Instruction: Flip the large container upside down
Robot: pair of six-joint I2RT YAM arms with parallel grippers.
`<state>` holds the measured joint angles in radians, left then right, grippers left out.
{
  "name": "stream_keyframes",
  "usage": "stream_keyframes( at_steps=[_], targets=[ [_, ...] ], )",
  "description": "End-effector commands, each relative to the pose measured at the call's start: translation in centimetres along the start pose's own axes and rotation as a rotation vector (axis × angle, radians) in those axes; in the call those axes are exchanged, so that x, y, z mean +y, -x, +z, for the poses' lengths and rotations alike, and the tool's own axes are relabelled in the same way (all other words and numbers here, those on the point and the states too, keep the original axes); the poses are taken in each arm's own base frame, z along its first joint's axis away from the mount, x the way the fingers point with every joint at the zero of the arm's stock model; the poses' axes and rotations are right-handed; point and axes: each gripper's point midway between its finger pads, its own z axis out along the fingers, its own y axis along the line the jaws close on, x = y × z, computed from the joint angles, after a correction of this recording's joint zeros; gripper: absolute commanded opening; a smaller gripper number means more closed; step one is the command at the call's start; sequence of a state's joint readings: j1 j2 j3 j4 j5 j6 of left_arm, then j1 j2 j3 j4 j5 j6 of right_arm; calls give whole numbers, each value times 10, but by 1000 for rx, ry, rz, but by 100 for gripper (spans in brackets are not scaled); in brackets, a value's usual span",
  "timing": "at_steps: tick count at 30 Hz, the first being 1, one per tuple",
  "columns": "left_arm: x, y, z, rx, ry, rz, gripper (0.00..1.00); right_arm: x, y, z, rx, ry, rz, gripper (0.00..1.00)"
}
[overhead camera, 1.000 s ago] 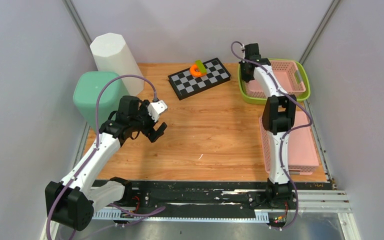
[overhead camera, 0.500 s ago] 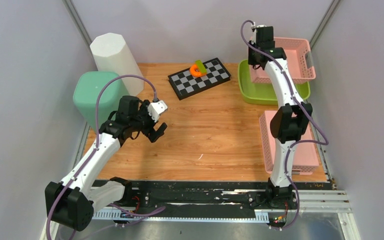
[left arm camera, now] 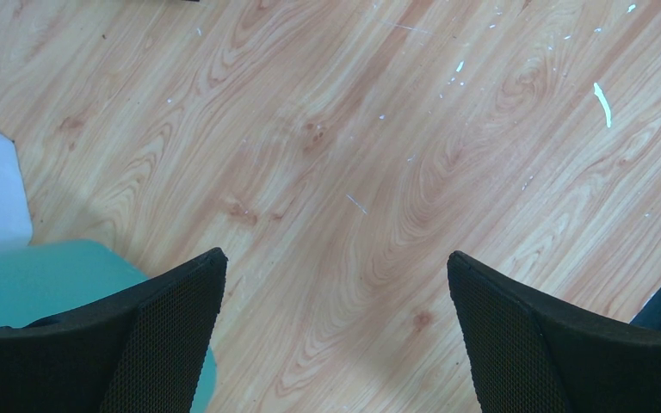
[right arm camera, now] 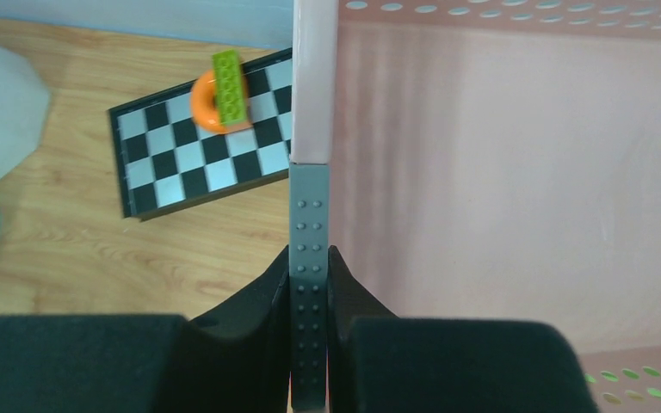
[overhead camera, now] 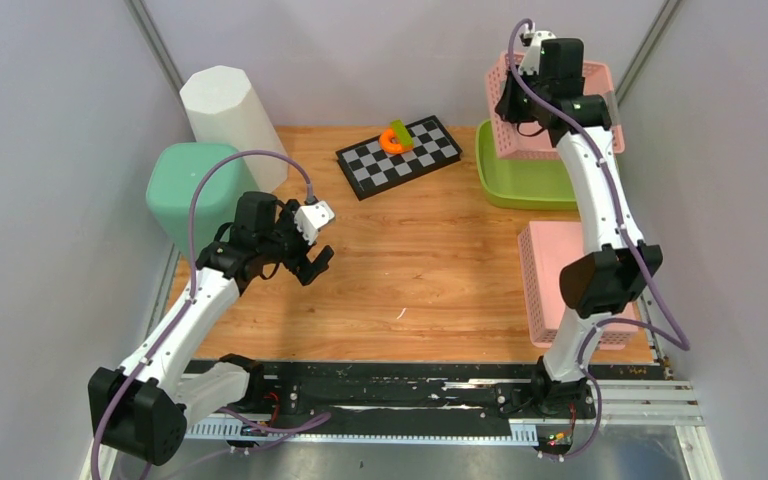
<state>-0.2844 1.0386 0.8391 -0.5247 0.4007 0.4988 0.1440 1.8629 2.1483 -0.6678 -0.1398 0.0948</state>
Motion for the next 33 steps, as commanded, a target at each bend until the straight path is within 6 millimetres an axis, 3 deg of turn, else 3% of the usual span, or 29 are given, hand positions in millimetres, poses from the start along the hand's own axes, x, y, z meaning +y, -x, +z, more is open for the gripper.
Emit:
stream_keyframes(
  at_steps=[1,12,19,25,33],
  targets=[
    [-2,3,-3,-22,-7,11,100,49,-2,-34,3,181,29,3],
    [-1,3,-4,-22,-4,13,100,153,-30,-94,72,539,31,3],
    [-2,3,-4,-25,-7,15,100,211,-46,-133,147,820,118,3],
    [-3,4,-5,-27,-9,16,100,245,-65,-157,217,985,162,3],
    [-3,4,-5,-26,-12,17,100,270,-77,-177,273,1149,256,3]
  ],
)
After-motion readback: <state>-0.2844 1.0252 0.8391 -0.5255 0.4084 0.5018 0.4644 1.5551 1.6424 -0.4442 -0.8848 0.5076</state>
